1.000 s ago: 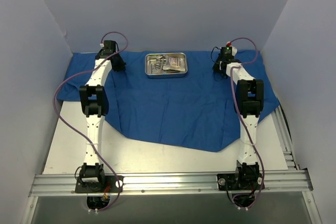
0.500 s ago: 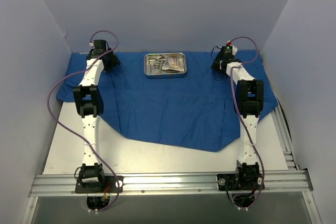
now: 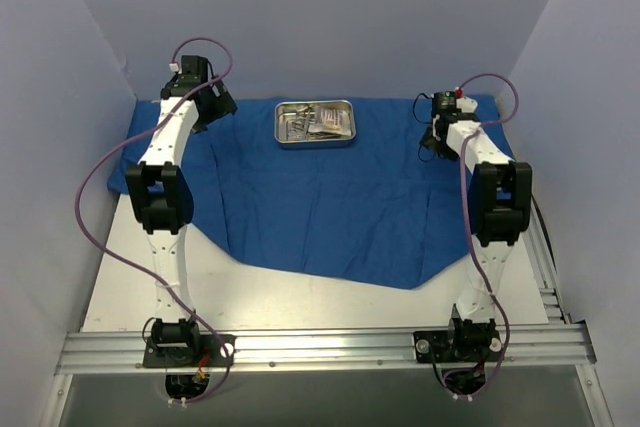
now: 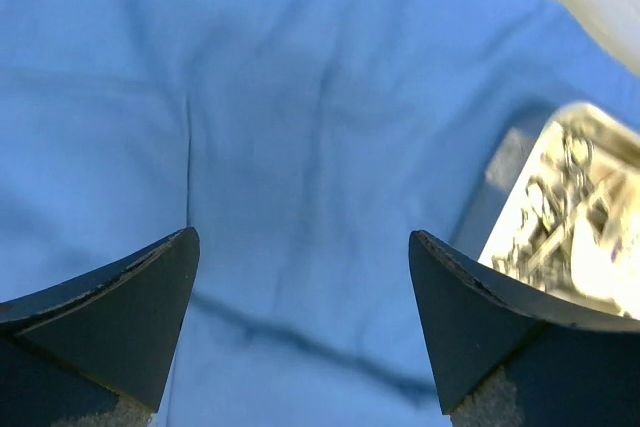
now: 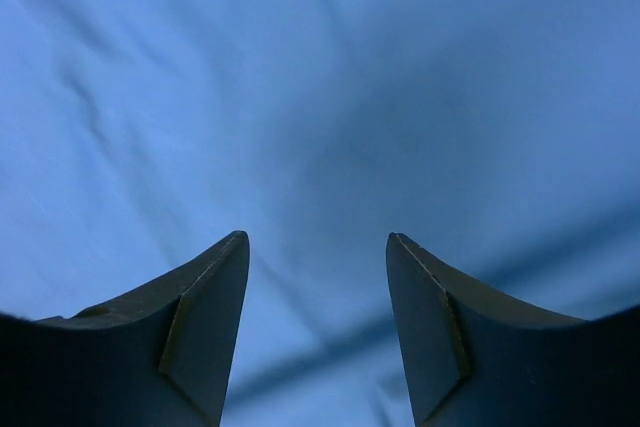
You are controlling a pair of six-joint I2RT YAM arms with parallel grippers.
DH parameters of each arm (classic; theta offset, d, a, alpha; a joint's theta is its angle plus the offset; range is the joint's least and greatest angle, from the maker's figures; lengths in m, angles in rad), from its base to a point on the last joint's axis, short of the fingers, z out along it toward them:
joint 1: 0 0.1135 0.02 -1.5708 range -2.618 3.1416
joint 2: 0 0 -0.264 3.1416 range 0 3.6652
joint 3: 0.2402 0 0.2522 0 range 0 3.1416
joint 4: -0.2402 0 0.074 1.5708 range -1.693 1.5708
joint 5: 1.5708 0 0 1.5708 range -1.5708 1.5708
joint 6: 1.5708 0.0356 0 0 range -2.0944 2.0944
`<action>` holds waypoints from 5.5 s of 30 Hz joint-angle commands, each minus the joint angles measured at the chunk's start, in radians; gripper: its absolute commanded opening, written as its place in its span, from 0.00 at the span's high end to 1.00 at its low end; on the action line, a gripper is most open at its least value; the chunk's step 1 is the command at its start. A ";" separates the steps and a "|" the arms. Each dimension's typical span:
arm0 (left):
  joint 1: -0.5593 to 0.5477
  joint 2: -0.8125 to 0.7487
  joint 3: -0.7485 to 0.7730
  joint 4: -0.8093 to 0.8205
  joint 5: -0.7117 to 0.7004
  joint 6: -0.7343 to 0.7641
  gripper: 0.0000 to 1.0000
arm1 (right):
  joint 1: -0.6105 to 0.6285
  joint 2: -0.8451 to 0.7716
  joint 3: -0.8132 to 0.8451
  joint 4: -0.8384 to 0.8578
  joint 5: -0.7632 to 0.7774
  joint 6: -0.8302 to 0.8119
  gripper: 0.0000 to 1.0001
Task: Open and lay out the surgical kit
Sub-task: Move the surgical kit at the center of the board, then smooth out the surgical kit at the center of the board.
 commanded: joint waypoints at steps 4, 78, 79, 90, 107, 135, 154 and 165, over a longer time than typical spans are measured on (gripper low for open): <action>-0.019 -0.255 -0.289 -0.046 -0.114 0.019 0.06 | 0.029 -0.206 -0.262 -0.092 0.133 0.107 0.47; -0.022 -0.669 -0.878 -0.009 -0.115 0.053 0.00 | 0.098 -0.238 -0.502 -0.129 0.311 0.213 1.00; -0.022 -0.671 -0.880 -0.011 -0.115 0.053 0.00 | 0.095 -0.267 -0.505 -0.155 0.320 0.219 1.00; -0.022 -0.697 -0.887 -0.022 -0.132 0.049 0.08 | -0.204 -0.687 -0.721 -0.359 0.247 0.406 1.00; -0.019 -0.781 -0.935 -0.069 -0.266 -0.014 0.09 | -0.408 -1.122 -0.700 -0.747 0.517 0.567 0.91; -0.076 -0.221 -0.305 -0.103 -0.417 -0.030 0.11 | 0.155 -0.829 -0.745 -0.061 0.000 0.093 0.11; -0.072 0.176 0.068 -0.149 -0.476 0.064 0.47 | 0.376 -0.671 -0.695 0.026 -0.028 0.023 0.09; -0.056 0.211 0.087 -0.210 -0.470 0.056 0.56 | 0.394 -0.682 -0.713 0.042 -0.031 0.021 0.09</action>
